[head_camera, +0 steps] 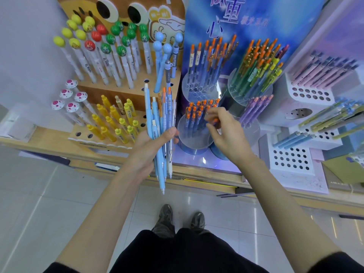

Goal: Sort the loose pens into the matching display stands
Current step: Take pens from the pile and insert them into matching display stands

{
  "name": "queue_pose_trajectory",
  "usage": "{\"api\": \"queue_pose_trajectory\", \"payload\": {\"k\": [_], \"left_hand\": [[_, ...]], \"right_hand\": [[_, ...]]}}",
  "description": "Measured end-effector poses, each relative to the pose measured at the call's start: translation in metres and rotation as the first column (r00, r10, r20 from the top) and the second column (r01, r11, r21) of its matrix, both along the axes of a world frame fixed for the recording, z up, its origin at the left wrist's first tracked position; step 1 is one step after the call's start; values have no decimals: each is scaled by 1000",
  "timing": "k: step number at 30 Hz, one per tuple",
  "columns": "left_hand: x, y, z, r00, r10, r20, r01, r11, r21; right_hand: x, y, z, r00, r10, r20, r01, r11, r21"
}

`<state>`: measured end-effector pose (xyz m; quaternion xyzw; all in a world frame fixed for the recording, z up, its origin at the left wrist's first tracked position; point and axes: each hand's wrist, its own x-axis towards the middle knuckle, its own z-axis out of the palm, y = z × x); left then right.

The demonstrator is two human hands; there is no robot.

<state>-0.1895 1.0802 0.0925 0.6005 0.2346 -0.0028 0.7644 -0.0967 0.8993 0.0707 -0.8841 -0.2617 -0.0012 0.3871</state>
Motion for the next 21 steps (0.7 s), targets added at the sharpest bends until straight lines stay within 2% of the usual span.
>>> {"api": "queue_pose_trajectory", "payload": {"k": [3,6,8,10,12,15,18,21], "left_hand": [[2,-1,1,1000,1,3,-1,1000,4],[3,-2,1,1000,6,-1,-6,1000,4],[4,-1,2,1000,8,-2,-8,1000,-1],[4,-1,2,1000,8,-3,-8,1000,0],[4,0,3,1000,12,1,-12,1000,-6],[5,1,3,1000,13,12,-13,1000,-9],[6,2,3,1000,24,5,-23,1000,-13],[6,3,3,1000,22,2,-22,1000,-5]], "right_hand": [[4,12,0,1000,-11,-21,12,999,51],[5,16,-4,995,13,102,-21,997,74],[4,19,-6,985,35,168,-37,999,11],[5,23,-9,969,11,248,9,997,-80],[5,26,-10,956,-50,290,78,993,-87],[0,22,-16,953,-112,280,130,990,-47],[-8,12,-28,965,-85,248,108,991,-81],[-10,12,-32,984,-99,145,106,994,-38]]}}
